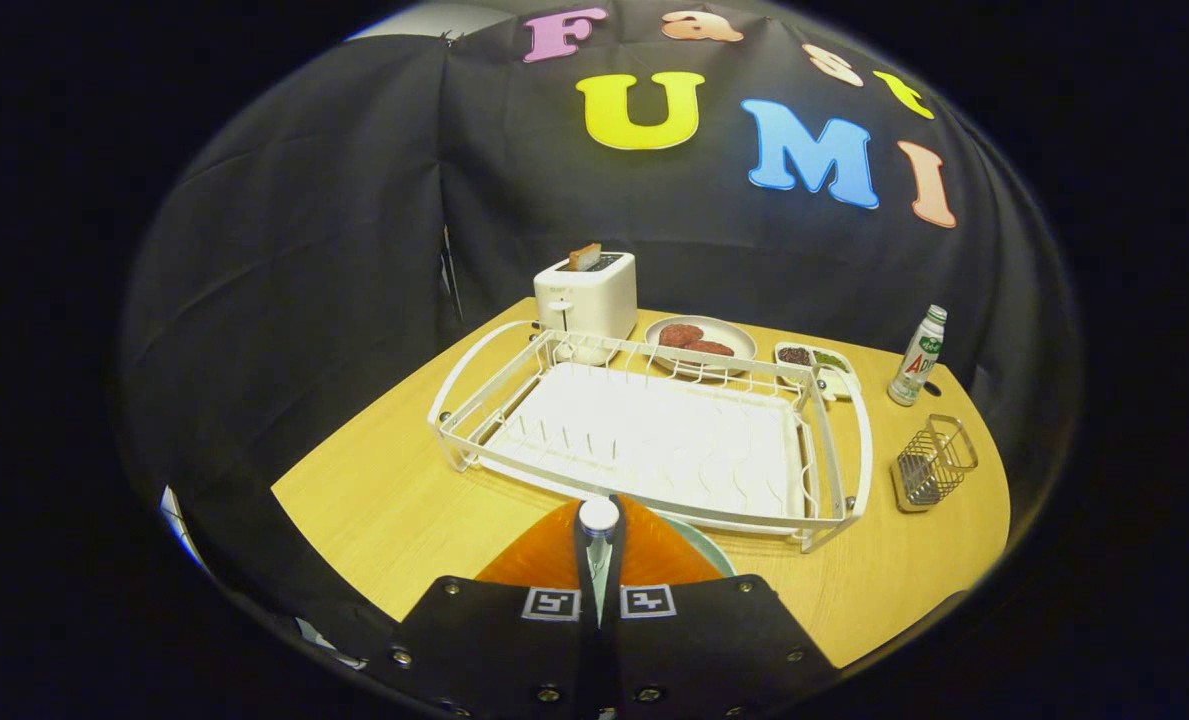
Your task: Take the plate from the dish rack, then take the spoon from the basket and place it into the plate.
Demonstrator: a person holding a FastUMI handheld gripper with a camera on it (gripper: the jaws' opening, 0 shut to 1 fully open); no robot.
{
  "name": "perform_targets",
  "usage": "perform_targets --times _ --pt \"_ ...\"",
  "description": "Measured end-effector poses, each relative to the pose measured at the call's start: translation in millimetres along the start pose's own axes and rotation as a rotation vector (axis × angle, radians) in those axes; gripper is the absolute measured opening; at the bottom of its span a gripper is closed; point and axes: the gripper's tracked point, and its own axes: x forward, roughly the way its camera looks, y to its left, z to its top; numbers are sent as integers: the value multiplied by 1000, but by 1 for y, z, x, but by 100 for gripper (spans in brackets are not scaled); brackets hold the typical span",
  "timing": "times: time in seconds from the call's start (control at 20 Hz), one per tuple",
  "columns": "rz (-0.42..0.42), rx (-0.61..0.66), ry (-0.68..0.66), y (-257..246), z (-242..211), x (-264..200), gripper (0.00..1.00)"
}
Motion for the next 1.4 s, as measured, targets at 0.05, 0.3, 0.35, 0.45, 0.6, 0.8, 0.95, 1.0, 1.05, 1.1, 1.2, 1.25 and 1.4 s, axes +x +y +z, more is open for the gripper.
perform_targets --times 0.05,0.3,0.35,0.45,0.6,0.8,0.95,1.0,1.05,1.1,1.2,1.25,1.4 --pt "12 6 -3 0 0 2 1" --pt "28 9 -2 -5 2 -1 3" --pt "25 5 -2 -6 0 1 7" --pt "17 -7 -4 -9 0 1 11" --pt "-6 -7 -12 -17 1 -3 14" --pt "-40 11 -37 -28 8 -7 22" --pt "-68 18 -44 -38 11 -8 40" --pt "-67 24 -49 -38 12 -8 40" --pt "-79 22 -53 -42 14 -9 40" --pt "-85 21 -58 -43 15 -9 43" --pt "-97 12 -63 -45 16 -11 70" --pt "-90 15 -68 -43 18 -11 71" --pt "-93 9 -64 -42 15 -9 95"
